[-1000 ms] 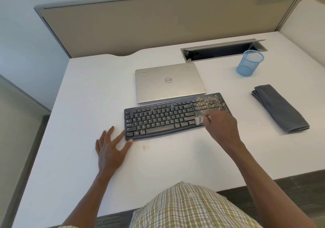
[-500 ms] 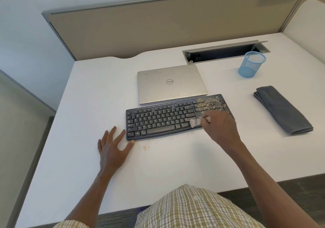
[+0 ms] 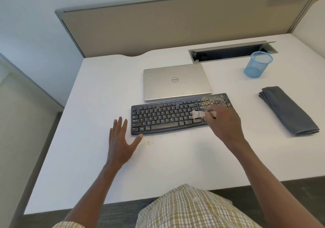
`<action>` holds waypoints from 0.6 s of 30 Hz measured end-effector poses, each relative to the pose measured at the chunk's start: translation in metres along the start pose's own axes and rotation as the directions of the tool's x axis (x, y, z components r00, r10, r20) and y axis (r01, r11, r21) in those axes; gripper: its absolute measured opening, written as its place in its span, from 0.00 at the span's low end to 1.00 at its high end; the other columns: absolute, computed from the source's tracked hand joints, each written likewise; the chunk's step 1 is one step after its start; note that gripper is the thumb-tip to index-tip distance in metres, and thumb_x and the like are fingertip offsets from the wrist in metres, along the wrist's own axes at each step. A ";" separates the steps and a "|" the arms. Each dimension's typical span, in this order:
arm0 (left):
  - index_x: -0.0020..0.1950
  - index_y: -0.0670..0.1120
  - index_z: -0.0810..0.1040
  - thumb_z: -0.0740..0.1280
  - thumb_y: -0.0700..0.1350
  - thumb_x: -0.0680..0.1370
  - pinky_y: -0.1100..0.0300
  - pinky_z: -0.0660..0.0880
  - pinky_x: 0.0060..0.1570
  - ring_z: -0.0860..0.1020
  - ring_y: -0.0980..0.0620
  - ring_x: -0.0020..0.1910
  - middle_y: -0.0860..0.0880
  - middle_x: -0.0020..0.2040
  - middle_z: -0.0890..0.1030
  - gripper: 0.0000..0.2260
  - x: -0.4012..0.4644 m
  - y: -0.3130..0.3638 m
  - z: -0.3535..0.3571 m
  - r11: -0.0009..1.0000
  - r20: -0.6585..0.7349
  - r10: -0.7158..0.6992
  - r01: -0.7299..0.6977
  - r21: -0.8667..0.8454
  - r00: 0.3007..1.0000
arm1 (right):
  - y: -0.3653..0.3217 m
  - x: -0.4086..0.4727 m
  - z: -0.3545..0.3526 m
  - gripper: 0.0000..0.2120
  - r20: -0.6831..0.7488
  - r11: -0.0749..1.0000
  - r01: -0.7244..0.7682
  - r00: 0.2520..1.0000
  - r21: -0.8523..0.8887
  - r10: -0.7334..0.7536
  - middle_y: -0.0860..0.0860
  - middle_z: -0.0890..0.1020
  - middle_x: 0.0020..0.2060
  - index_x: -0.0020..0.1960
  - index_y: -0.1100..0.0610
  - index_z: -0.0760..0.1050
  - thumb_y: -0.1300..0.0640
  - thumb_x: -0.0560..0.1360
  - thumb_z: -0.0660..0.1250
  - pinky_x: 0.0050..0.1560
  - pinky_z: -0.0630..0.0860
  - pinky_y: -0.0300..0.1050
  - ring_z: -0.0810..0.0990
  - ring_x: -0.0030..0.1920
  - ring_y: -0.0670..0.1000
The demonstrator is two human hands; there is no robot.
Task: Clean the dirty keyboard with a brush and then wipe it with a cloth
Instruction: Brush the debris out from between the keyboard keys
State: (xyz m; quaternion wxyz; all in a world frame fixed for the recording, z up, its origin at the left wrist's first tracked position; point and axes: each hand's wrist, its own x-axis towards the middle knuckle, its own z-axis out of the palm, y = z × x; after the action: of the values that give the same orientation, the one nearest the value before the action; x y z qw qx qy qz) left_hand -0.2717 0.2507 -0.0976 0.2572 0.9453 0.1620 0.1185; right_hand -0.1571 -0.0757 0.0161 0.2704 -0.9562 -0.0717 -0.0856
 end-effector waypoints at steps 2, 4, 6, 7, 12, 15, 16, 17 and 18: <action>0.82 0.45 0.59 0.63 0.67 0.76 0.48 0.47 0.80 0.45 0.52 0.82 0.48 0.83 0.53 0.42 -0.007 0.009 0.008 0.998 0.016 0.057 -0.057 -0.005 0.998 | 0.001 -0.004 -0.002 0.08 -0.022 1.000 0.007 1.000 0.009 -0.007 0.51 0.83 0.32 0.43 0.53 0.82 0.58 0.76 0.64 0.36 0.75 0.46 0.77 0.34 0.54; 0.82 0.44 0.57 0.62 0.69 0.76 0.49 0.47 0.79 0.44 0.53 0.82 0.49 0.83 0.52 0.42 -0.016 0.022 0.015 0.995 0.036 0.100 -0.099 -0.014 0.994 | 0.002 -0.007 -0.005 0.07 -0.040 1.000 0.022 0.999 0.005 -0.021 0.51 0.83 0.34 0.45 0.53 0.82 0.58 0.76 0.65 0.38 0.76 0.47 0.78 0.35 0.55; 0.82 0.43 0.56 0.59 0.70 0.76 0.50 0.47 0.80 0.43 0.54 0.82 0.49 0.83 0.50 0.43 -0.027 0.036 0.021 0.991 0.063 0.134 -0.132 -0.026 0.989 | 0.002 -0.011 -0.008 0.06 -0.051 1.000 0.018 0.999 0.013 -0.018 0.52 0.83 0.34 0.46 0.54 0.82 0.58 0.76 0.66 0.37 0.73 0.46 0.76 0.34 0.54; 0.83 0.43 0.55 0.59 0.70 0.77 0.51 0.47 0.80 0.42 0.54 0.82 0.49 0.84 0.49 0.44 -0.032 0.042 0.024 0.989 0.081 0.149 -0.147 -0.035 0.985 | 0.001 -0.013 -0.008 0.07 -0.051 1.000 0.010 0.999 0.013 -0.009 0.52 0.83 0.34 0.47 0.54 0.83 0.59 0.76 0.66 0.37 0.72 0.45 0.74 0.34 0.53; 0.84 0.44 0.49 0.56 0.70 0.78 0.53 0.47 0.79 0.39 0.54 0.82 0.51 0.84 0.43 0.44 -0.050 0.062 0.040 0.972 0.174 0.237 -0.231 -0.054 0.956 | -0.001 -0.028 -0.010 0.09 -0.037 0.999 0.023 0.999 -0.042 -0.024 0.54 0.84 0.38 0.54 0.54 0.81 0.58 0.77 0.66 0.39 0.73 0.48 0.79 0.39 0.58; 0.83 0.44 0.47 0.54 0.71 0.78 0.52 0.45 0.80 0.38 0.53 0.82 0.50 0.83 0.41 0.43 -0.053 0.074 0.047 0.965 0.207 0.262 -0.259 -0.041 0.943 | -0.001 -0.030 -0.013 0.09 -0.062 0.998 0.011 0.998 -0.056 -0.015 0.55 0.85 0.38 0.54 0.54 0.81 0.59 0.77 0.65 0.39 0.71 0.46 0.78 0.39 0.59; 0.83 0.45 0.46 0.53 0.71 0.78 0.52 0.43 0.80 0.37 0.53 0.81 0.50 0.83 0.40 0.44 -0.054 0.079 0.049 0.964 0.214 0.266 -0.265 -0.032 0.940 | -0.001 -0.029 -0.014 0.08 -0.070 0.998 0.008 0.997 -0.062 -0.012 0.55 0.84 0.38 0.53 0.54 0.81 0.60 0.77 0.65 0.38 0.69 0.45 0.78 0.38 0.59; 0.83 0.45 0.44 0.53 0.71 0.78 0.53 0.41 0.79 0.36 0.53 0.81 0.50 0.83 0.39 0.44 -0.054 0.083 0.050 0.962 0.222 0.269 -0.272 -0.019 0.937 | 0.000 -0.027 -0.016 0.08 -0.076 0.998 0.003 0.997 -0.071 -0.009 0.56 0.84 0.37 0.53 0.55 0.82 0.60 0.76 0.65 0.38 0.69 0.45 0.78 0.38 0.59; 0.83 0.45 0.43 0.52 0.72 0.78 0.54 0.40 0.79 0.35 0.54 0.81 0.50 0.83 0.38 0.44 -0.054 0.087 0.051 0.960 0.235 0.273 -0.279 -0.006 0.933 | 0.002 -0.025 -0.017 0.08 -0.078 0.997 -0.004 0.997 -0.074 -0.001 0.56 0.84 0.37 0.52 0.55 0.82 0.60 0.76 0.65 0.38 0.70 0.46 0.79 0.38 0.60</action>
State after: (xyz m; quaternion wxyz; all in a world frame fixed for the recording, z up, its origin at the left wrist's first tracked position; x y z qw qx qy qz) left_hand -0.2843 0.1366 -0.1024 0.2421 0.9695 -0.0021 0.0390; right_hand -0.1831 -0.0884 0.0241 0.2375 -0.9616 -0.0572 -0.1251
